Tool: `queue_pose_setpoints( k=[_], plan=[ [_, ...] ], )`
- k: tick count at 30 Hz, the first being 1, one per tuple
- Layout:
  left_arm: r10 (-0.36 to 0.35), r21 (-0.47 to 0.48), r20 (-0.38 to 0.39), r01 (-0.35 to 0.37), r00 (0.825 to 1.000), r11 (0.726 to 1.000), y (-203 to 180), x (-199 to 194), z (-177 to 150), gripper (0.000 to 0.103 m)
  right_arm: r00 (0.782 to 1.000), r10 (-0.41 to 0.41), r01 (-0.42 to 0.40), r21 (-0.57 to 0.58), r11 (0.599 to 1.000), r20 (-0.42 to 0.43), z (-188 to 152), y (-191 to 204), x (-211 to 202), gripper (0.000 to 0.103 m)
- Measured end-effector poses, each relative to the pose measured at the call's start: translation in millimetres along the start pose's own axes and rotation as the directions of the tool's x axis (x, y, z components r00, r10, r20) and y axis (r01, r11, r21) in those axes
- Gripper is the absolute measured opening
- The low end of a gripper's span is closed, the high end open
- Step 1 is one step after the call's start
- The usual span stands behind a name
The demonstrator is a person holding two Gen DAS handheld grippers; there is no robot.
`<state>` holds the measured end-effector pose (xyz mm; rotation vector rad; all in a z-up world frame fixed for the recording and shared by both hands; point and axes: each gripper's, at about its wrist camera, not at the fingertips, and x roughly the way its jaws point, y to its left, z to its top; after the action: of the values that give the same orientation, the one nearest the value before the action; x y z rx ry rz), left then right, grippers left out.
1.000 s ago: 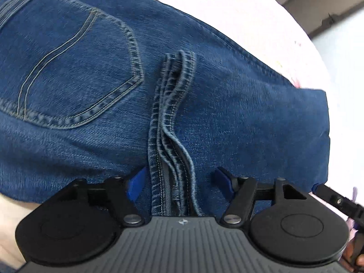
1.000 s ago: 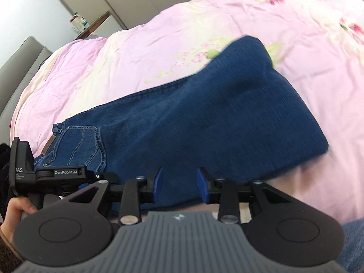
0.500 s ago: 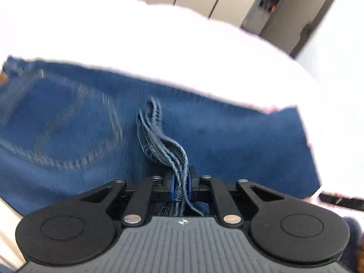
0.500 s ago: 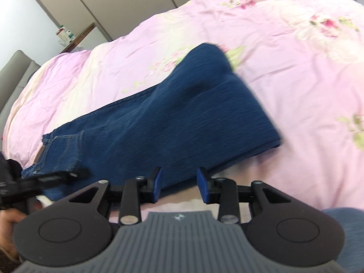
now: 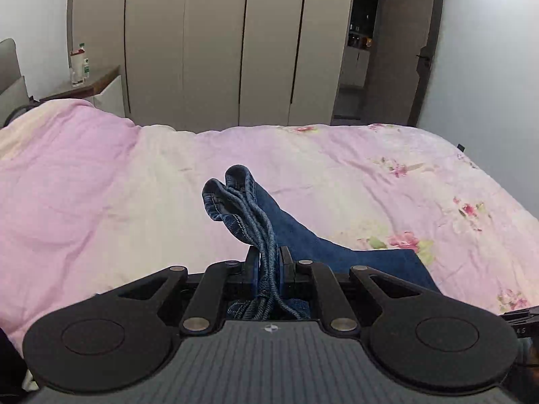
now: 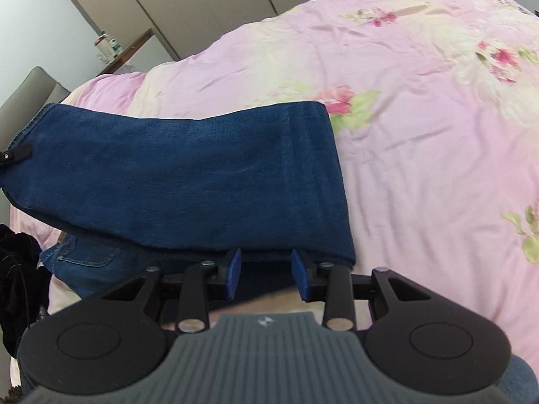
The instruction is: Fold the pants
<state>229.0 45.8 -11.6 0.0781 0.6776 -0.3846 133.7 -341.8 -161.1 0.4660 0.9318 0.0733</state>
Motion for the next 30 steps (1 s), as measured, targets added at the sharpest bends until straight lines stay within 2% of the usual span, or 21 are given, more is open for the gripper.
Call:
queue_pose_setpoints(
  k=[4, 7, 12, 15, 18, 22, 27, 30],
  plan=[
    [0.085, 0.029, -0.060, -0.083, 0.995, 0.996, 37, 13, -4, 0.011, 0.999, 0.035, -0.036, -0.036, 0.999, -0.015, 11, 23, 15, 0.031],
    [0.169, 0.044, -0.100, -0.165, 0.980, 0.985, 69, 26, -16, 0.011, 0.997, 0.061, -0.064, -0.071, 0.995, -0.043, 14, 38, 32, 0.028],
    [0.207, -0.007, -0.203, -0.213, 0.957, 0.977, 119, 39, -47, 0.011, 0.995, 0.055, -0.062, -0.087, 0.994, -0.085, 13, 53, 57, 0.029],
    [0.207, -0.038, -0.265, -0.225, 0.942, 0.974, 140, 55, -67, 0.011, 0.993, 0.042, -0.052, -0.091, 0.994, -0.110, 11, 57, 67, 0.029],
    [0.199, -0.061, -0.287, -0.225, 0.937, 0.972, 156, 69, -80, 0.011, 0.993, 0.033, -0.044, -0.094, 0.995, -0.117, 12, 59, 72, 0.029],
    [0.190, -0.073, -0.347, -0.229, 0.918, 0.971, 172, 90, -99, 0.012, 0.993, -0.005, -0.013, -0.150, 0.989, -0.119, 14, 67, 78, 0.023],
    [0.184, -0.071, -0.367, -0.225, 0.912, 0.972, 179, 103, -116, 0.014, 0.979, -0.075, 0.047, -0.149, 0.988, -0.188, 5, 54, 110, 0.014],
    [0.197, -0.061, -0.364, -0.235, 0.910, 0.970, 177, 103, -119, 0.015, 0.975, -0.074, 0.049, -0.122, 0.991, -0.211, 0, 44, 123, 0.008]
  ],
)
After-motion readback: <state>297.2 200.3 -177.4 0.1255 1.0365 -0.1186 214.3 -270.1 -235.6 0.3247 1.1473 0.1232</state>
